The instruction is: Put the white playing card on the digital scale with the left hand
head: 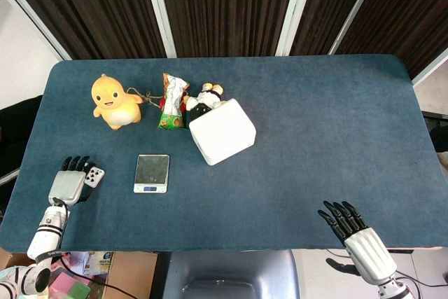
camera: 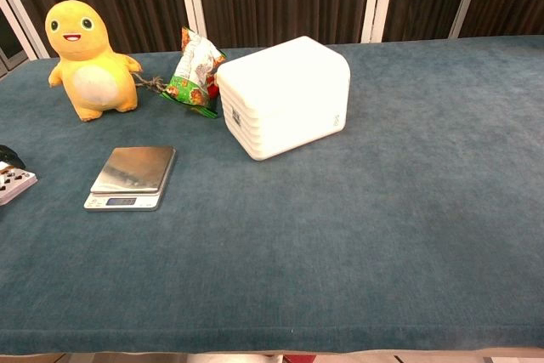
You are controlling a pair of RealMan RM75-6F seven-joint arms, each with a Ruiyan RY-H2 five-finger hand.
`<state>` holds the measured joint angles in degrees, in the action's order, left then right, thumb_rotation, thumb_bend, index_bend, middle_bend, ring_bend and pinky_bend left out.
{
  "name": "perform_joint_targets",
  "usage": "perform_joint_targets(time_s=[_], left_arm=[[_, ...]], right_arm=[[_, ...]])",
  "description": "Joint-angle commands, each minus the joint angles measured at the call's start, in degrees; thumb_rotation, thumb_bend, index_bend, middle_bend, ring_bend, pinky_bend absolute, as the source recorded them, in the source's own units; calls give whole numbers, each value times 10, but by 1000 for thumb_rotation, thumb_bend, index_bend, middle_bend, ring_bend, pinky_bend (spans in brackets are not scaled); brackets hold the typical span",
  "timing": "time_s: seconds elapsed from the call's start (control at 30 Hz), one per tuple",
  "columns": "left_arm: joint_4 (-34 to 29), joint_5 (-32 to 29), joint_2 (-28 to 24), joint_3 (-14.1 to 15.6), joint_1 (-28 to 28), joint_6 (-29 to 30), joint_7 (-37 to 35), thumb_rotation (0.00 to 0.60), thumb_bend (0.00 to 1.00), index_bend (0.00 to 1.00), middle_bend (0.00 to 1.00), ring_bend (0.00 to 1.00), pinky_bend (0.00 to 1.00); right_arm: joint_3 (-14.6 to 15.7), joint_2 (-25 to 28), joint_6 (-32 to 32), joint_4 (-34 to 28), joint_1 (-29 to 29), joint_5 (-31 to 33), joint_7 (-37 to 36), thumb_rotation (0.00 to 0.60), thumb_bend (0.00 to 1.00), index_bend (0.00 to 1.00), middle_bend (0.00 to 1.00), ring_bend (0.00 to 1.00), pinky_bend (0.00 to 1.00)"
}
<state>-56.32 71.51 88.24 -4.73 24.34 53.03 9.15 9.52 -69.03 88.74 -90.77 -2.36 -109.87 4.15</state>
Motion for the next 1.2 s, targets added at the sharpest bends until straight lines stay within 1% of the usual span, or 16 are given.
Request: perform_joint_targets(time_s=[0.03,0.1,0.13,0.17,0.2,0.23,0.27,0.37,0.43,0.5,0.57,0.63,0.73,0.93,1.07,1.2], left_arm=[[13,-3,4,1,5,-13,-7,600,392,352,247,0,0],[20,0,7,1,6,-12,-11,600,392,385,314,10,0],[24,2,9,1,7,-9,-13,600,393,430,386,36,0],[28,4,12,1,7,-7,-15,600,395,482,459,76,0],[30,6,14,2,7,-4,-16,600,397,520,507,106,0],[34,8,16,2,7,-2,-18,600,401,586,583,160,0],[38,10,19,2,7,0,-21,600,405,635,636,201,0],[52,18,29,0,6,17,-33,600,429,738,745,300,0],[63,26,38,-1,3,38,-40,600,472,821,824,376,0],[79,34,49,-3,1,59,-42,600,543,899,898,451,0],[89,36,56,-4,1,66,-44,600,602,955,955,516,0],[95,39,60,-5,1,71,-45,600,613,968,973,540,0],[99,47,66,-6,0,90,-49,600,614,972,979,550,0],[83,69,72,-12,2,136,-60,600,615,971,979,551,1],[61,81,75,-19,8,166,-46,600,615,971,979,551,1],[19,95,78,-23,19,185,-19,600,615,971,979,552,1]], right_arm=[[0,-2,-4,-1,0,2,5,600,161,0,0,0,0],[0,-3,-6,-1,-1,2,7,600,161,0,0,0,0],[0,-3,-7,-2,-1,2,8,600,161,0,0,0,0],[0,-3,-7,-2,-1,3,8,600,161,0,0,0,0],[0,-4,-7,-2,-1,3,9,600,161,0,0,0,0],[0,-4,-7,-2,-1,3,9,600,161,0,0,0,0],[0,-4,-8,-2,-1,3,10,600,161,0,0,0,0],[1,-4,-8,-3,-1,2,10,600,160,0,0,0,0],[1,-4,-8,-2,-1,2,10,600,161,0,0,0,0],[1,-3,-7,-2,-1,2,9,600,161,0,0,0,0],[2,-3,-7,-2,-1,1,8,600,161,0,0,0,0],[2,-3,-6,-2,-1,0,7,600,161,0,0,0,0],[2,-2,-3,-2,-1,0,6,600,161,0,0,0,0],[2,-2,-5,-2,-1,0,5,600,161,0,0,0,0],[2,-1,-4,-2,-2,-1,5,600,161,0,0,0,0],[2,-1,-3,-2,-2,-2,4,600,161,0,0,0,0]])
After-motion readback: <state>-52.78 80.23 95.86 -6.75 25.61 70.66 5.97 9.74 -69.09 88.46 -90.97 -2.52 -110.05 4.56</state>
